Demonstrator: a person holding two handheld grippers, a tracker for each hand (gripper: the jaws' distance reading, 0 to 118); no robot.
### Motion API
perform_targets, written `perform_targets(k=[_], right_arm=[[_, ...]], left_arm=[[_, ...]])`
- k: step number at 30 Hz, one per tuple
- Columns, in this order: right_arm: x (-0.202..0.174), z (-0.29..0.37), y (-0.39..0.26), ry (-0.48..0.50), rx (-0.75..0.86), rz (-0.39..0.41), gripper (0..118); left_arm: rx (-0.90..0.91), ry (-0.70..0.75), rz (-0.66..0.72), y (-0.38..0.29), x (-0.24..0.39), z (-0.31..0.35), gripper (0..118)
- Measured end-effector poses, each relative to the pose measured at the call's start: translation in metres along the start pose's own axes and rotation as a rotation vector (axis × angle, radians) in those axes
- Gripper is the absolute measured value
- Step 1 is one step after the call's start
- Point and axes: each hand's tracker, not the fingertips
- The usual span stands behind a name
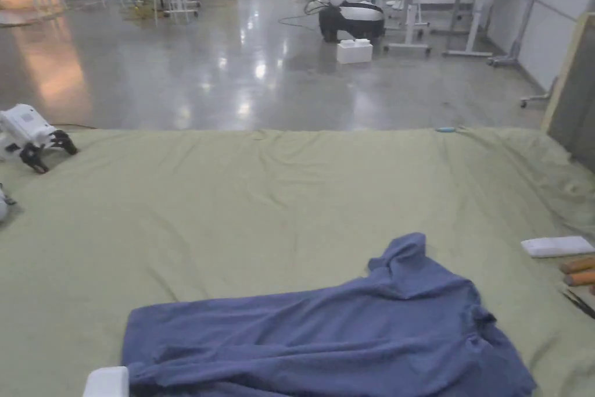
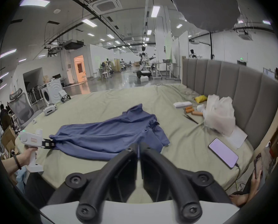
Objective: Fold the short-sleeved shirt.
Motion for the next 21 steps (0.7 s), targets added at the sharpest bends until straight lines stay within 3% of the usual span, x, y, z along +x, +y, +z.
perform_targets(k=[1, 3, 4, 6, 8, 9, 10, 11, 12, 13, 17, 21], right_arm=[[0.006, -0.029, -0.003, 0.002, -0.048, -0.012, 28], [0.018, -0.093, -0.014, 0.005, -0.161, -0.054, 88], [0.027, -0.127, -0.021, 0.008, -0.191, -0.099, 86], [0.043, -0.184, -0.032, -0.076, -0.278, -0.182, 83], [0.055, -0.224, -0.046, -0.136, -0.353, -0.225, 63], [0.057, -0.229, -0.052, -0.099, -0.365, -0.270, 54], [0.048, -0.216, -0.049, -0.114, -0.311, -0.231, 51], [0.041, -0.206, -0.045, -0.121, -0.288, -0.200, 37], [0.036, -0.198, -0.041, -0.122, -0.276, -0.161, 10], [0.033, -0.191, -0.038, -0.175, -0.273, -0.083, 7], [0.033, -0.157, -0.030, -0.151, -0.239, -0.166, 6], [0.022, -0.105, -0.030, -0.173, -0.213, -0.117, 6]], left_arm=[[-0.020, 0.012, -0.019, -0.002, 0.001, -0.003, 5], [-0.018, 0.010, 0.007, -0.005, 0.001, -0.007, 5], [-0.020, 0.010, 0.013, -0.005, 0.001, -0.009, 5], [-0.022, 0.007, 0.021, -0.005, -0.001, -0.008, 5], [-0.025, 0.004, 0.023, -0.004, -0.003, -0.009, 5], [-0.029, -0.002, 0.023, -0.002, -0.005, -0.009, 5], [-0.033, -0.009, 0.028, -0.002, -0.007, -0.008, 5], [-0.034, -0.015, 0.038, -0.001, -0.008, -0.006, 4], [-0.030, -0.028, 0.051, 0.000, -0.011, -0.001, 2], [0.007, -0.053, 0.064, 0.000, -0.014, 0.009, 1], [0.053, -0.114, 0.100, -0.005, -0.027, 0.049, 0], [0.059, -0.120, 0.057, -0.023, -0.033, 0.089, 0]])
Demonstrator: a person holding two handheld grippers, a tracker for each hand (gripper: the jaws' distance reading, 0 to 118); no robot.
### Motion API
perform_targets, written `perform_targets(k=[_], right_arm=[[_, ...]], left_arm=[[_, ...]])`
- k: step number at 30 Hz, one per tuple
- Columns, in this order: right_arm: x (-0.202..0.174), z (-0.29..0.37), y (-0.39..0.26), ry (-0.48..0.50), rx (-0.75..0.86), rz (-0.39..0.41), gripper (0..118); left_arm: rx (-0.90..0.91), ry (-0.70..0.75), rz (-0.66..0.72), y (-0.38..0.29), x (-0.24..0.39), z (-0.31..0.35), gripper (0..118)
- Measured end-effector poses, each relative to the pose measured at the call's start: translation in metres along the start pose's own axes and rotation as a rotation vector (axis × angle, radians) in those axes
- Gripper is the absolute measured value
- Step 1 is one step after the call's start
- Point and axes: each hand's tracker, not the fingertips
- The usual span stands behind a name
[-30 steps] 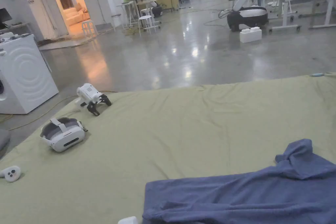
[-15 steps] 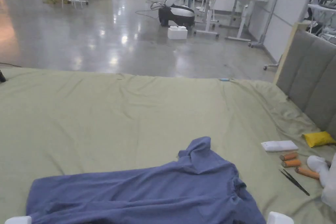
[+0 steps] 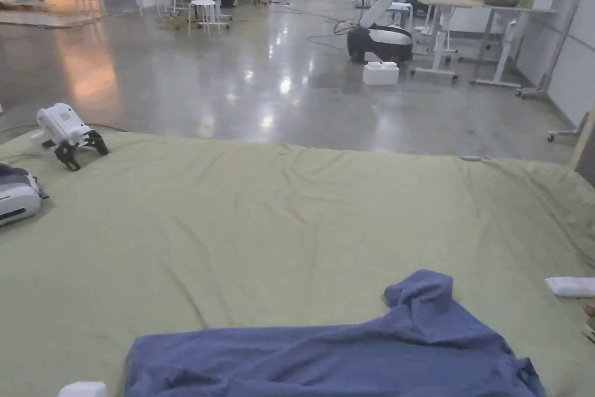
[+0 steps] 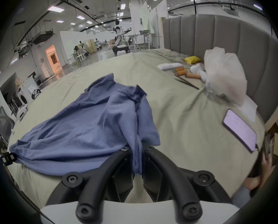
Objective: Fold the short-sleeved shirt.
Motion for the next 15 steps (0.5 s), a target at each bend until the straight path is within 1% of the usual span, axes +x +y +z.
perform_targets(k=[1, 6, 7, 9, 10, 11, 12, 13, 14, 15], right_arm=[[0.002, 0.015, -0.007, -0.001, -0.009, 0.022, 6], [0.009, 0.079, -0.057, -0.004, -0.069, 0.035, 6], [0.011, 0.085, -0.066, -0.012, -0.079, 0.042, 6], [0.013, 0.087, -0.080, -0.019, -0.104, 0.063, 6], [0.014, 0.083, -0.085, -0.022, -0.101, 0.057, 6], [0.015, 0.080, -0.088, -0.020, -0.101, 0.045, 7], [0.015, 0.078, -0.089, -0.028, -0.117, 0.035, 20], [0.015, 0.079, -0.085, -0.053, -0.132, 0.037, 48], [0.019, 0.082, -0.082, -0.055, -0.121, 0.033, 78], [0.023, 0.089, -0.076, -0.011, -0.073, 0.002, 87]], left_arm=[[-0.007, -0.004, -0.024, -0.009, -0.001, 0.010, 0], [-0.080, -0.014, -0.051, -0.054, -0.009, 0.043, 0], [-0.105, -0.008, -0.066, -0.061, -0.010, 0.045, 0], [-0.097, -0.009, -0.052, -0.072, -0.014, 0.045, 0], [-0.096, -0.019, -0.037, -0.076, -0.015, 0.044, 1], [-0.101, -0.021, -0.016, -0.078, -0.017, 0.042, 10], [-0.119, -0.020, 0.007, -0.076, -0.019, 0.038, 33], [-0.105, 0.024, 0.029, -0.077, -0.022, 0.041, 63], [-0.072, 0.052, 0.042, -0.076, -0.023, 0.047, 85], [0.010, 0.081, 0.063, -0.074, -0.021, 0.063, 93]])
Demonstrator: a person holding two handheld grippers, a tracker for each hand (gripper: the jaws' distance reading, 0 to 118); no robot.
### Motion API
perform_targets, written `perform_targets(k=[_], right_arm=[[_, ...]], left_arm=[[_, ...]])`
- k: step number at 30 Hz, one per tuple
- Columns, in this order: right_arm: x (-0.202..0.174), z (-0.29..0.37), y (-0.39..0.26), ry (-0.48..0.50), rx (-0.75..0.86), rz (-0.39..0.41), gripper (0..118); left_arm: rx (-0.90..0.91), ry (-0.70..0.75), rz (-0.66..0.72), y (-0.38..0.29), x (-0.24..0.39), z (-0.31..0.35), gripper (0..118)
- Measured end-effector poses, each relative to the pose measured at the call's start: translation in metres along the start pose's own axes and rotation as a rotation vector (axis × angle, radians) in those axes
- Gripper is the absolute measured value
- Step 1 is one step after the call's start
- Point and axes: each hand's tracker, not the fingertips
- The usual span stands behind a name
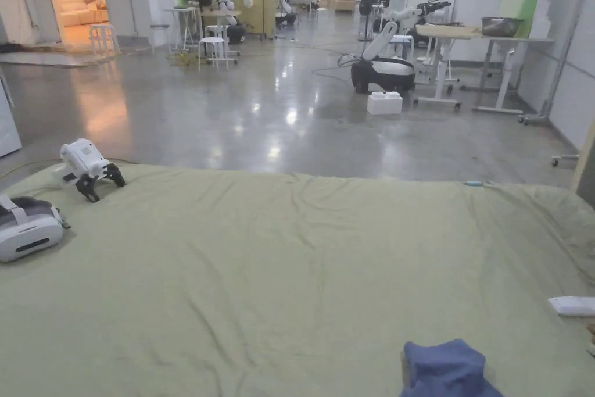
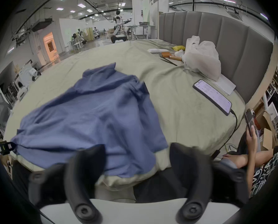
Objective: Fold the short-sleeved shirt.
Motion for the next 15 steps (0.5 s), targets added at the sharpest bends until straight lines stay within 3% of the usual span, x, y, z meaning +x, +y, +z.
perform_targets(k=[3, 5, 11, 14, 15], right_arm=[[0.002, 0.032, 0.026, 0.093, 0.193, -0.070, 85], [-0.006, 0.057, 0.049, 0.164, 0.326, -0.081, 85], [-0.050, 0.148, 0.105, 0.266, 0.661, 0.100, 84], [-0.060, 0.171, 0.107, 0.271, 0.741, 0.165, 69], [-0.061, 0.174, 0.105, 0.271, 0.751, 0.184, 56]], left_arm=[[0.399, 0.055, 0.058, 0.021, 0.020, 0.060, 91], [0.540, -0.037, 0.070, 0.044, 0.040, 0.106, 92], [0.848, -0.016, -0.115, 0.084, 0.099, 0.209, 90], [0.914, -0.097, -0.146, 0.088, 0.107, 0.236, 68], [0.910, -0.129, -0.140, 0.088, 0.109, 0.243, 50]])
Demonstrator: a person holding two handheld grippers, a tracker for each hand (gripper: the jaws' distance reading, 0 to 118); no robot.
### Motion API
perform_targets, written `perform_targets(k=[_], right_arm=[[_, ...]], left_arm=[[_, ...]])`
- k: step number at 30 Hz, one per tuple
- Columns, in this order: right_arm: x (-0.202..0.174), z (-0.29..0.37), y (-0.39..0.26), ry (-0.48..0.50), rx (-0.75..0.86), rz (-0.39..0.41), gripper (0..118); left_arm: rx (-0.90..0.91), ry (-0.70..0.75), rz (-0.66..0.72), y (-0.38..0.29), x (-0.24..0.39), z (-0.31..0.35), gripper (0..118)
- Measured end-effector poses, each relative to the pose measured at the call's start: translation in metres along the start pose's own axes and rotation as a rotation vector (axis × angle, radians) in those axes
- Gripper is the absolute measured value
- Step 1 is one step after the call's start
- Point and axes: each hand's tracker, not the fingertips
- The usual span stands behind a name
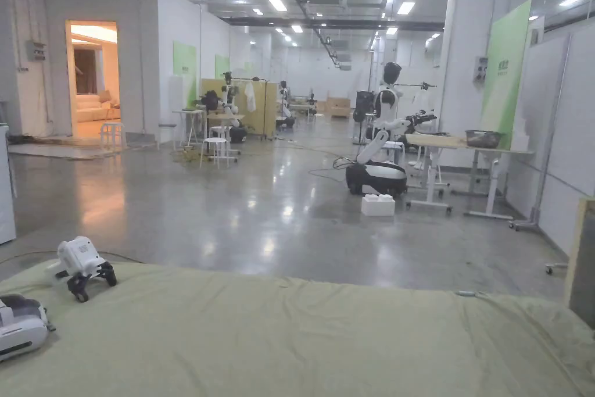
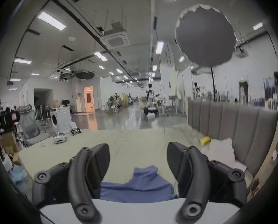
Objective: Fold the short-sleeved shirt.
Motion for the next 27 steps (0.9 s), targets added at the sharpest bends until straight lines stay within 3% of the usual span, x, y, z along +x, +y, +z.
perform_targets(k=[2, 3, 8, 12, 17, 18, 19, 21, 22, 25, 27], right_arm=[[-0.004, 0.007, 0.004, 0.026, 0.010, 0.000, 15], [-0.006, 0.008, 0.005, 0.028, 0.009, -0.006, 0], [-0.013, 0.009, 0.005, 0.035, -0.010, 0.039, 0], [-0.011, 0.004, 0.004, 0.048, -0.010, 0.020, 0], [-0.008, -0.006, -0.009, 0.075, -0.060, -0.009, 0], [-0.007, -0.008, -0.014, 0.096, -0.091, -0.026, 0], [-0.007, -0.010, -0.019, 0.096, -0.111, -0.039, 0], [-0.004, -0.015, -0.030, 0.105, -0.169, -0.056, 0], [-0.002, -0.018, -0.037, 0.097, -0.192, -0.061, 0], [0.006, -0.023, -0.053, 0.084, -0.261, -0.072, 0], [0.012, -0.024, -0.062, 0.032, -0.300, -0.062, 0]], left_arm=[[-0.010, 0.005, 0.013, 0.005, 0.002, 0.003, 12], [-0.010, -0.004, 0.014, 0.006, 0.003, 0.005, 0], [-0.025, -0.006, 0.015, -0.002, 0.005, 0.010, 0], [-0.068, 0.002, 0.022, -0.007, 0.000, 0.003, 0], [-0.345, -0.050, 0.143, -0.044, -0.038, -0.053, 0], [-0.444, -0.059, 0.162, -0.052, -0.046, -0.073, 9], [-0.510, -0.042, 0.173, -0.073, -0.055, -0.092, 26], [-0.650, -0.046, 0.160, -0.120, -0.072, -0.131, 77], [-0.752, -0.034, 0.147, -0.144, -0.079, -0.155, 80], [-0.954, -0.009, 0.202, -0.222, -0.102, -0.212, 75], [-1.046, 0.052, 0.169, -0.265, -0.112, -0.242, 73]])
